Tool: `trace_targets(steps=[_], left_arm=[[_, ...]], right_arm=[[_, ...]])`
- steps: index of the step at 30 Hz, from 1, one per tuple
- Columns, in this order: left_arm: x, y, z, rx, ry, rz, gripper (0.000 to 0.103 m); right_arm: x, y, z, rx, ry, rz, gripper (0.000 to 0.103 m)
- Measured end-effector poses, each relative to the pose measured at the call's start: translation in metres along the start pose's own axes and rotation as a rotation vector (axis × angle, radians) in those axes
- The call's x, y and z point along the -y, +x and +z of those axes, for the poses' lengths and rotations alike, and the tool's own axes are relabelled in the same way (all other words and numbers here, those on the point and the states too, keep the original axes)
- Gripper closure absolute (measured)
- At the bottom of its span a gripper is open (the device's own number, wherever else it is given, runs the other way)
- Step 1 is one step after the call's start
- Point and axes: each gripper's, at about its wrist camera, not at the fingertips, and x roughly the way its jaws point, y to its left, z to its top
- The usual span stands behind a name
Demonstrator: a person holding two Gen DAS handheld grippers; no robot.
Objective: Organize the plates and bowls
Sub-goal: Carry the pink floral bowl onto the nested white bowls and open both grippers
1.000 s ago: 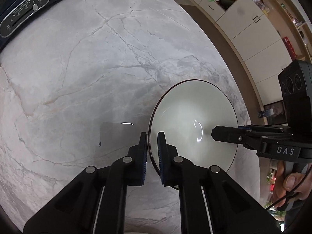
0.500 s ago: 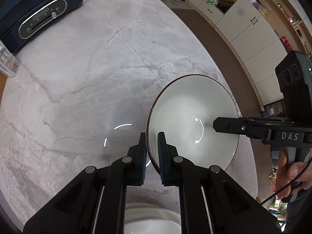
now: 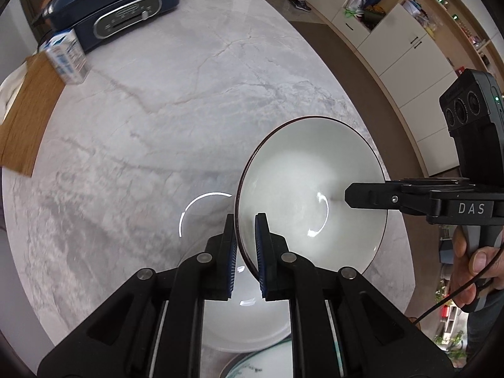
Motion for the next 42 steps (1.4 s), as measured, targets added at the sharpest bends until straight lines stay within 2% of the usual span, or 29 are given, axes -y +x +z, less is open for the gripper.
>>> trace_targets(steps=[8, 14, 27, 42], left_arm=[[-0.027, -0.019, -0.064, -0.013, -0.069, 0.006, 0.094], [-0.034, -0.016, -0.091, -0.039, -0.091, 0.002, 0.094], [-0.028, 0.024, -0.103, -0.100, -0.098, 0.010, 0.094], [-0.035, 0.045, -0.099, -0.105, -0.116, 0.032, 0.092]], right_arm=[[-0.029, 0.030, -0.036, -0.041, -0.031, 0.015, 0.083], [-0.036, 0.043, -0.057, -0.057, -0.035, -0.005, 0.083], [-0.019, 0.058, -0.073, -0.064, 0.003, -0.061, 0.083], [-0.019, 0.068, -0.071, -0.066, -0.036, -0.132, 0.083]])
